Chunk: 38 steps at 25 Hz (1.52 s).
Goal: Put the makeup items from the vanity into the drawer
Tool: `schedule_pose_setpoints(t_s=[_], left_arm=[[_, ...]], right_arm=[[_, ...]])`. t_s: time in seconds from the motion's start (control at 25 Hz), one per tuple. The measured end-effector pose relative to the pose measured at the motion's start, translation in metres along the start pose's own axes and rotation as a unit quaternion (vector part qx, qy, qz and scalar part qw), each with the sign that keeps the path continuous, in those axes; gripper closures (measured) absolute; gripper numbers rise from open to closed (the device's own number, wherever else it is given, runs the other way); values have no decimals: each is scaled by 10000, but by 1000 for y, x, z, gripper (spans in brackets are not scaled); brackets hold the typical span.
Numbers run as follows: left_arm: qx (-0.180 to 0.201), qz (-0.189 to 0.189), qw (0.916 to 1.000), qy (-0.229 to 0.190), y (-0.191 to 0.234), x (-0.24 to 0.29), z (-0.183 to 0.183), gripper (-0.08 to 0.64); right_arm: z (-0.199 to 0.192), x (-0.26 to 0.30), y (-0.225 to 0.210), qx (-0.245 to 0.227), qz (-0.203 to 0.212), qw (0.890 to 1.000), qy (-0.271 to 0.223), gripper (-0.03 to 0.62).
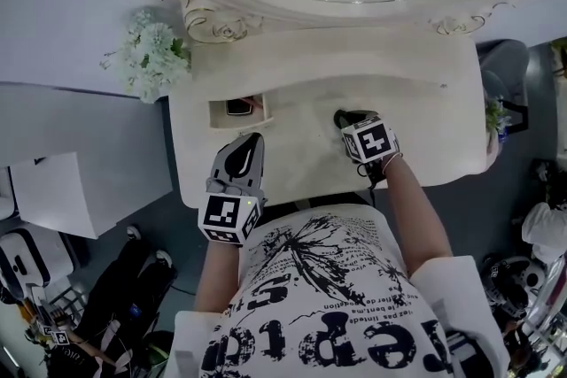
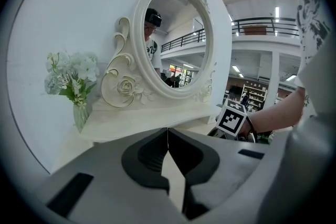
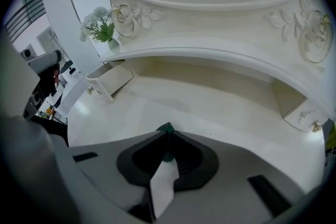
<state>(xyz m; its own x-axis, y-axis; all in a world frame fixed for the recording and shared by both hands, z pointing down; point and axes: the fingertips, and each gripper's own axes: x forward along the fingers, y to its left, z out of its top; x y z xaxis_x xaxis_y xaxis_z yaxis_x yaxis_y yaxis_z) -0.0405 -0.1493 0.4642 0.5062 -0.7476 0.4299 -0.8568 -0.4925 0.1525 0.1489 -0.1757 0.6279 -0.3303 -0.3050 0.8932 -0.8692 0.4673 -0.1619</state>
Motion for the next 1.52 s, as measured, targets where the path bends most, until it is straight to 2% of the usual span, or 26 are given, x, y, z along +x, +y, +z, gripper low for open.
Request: schedule_pose_setpoints(t_s=[0.36, 0.56, 0.8, 1.2, 1.52], left_arm=[[0, 3, 9996, -270, 5, -8, 13, 540], [68, 56, 9989, -468, 16, -19, 26, 538], [85, 255, 9974, -666, 44, -50, 33, 538], [-45, 730, 9919, -1041, 102, -114, 33, 538], [-40, 856, 9891, -1198, 128, -143, 30, 538]], right_arm=[[14, -23, 17, -94, -97, 9998, -128, 548], [48, -42, 44, -213, -20, 9988, -443, 548], [95, -54, 100, -552, 245, 9951, -784, 548], [140, -25, 192, -1088, 690, 9884, -806, 547], [160, 11, 222, -1140, 578, 9890, -750, 545]])
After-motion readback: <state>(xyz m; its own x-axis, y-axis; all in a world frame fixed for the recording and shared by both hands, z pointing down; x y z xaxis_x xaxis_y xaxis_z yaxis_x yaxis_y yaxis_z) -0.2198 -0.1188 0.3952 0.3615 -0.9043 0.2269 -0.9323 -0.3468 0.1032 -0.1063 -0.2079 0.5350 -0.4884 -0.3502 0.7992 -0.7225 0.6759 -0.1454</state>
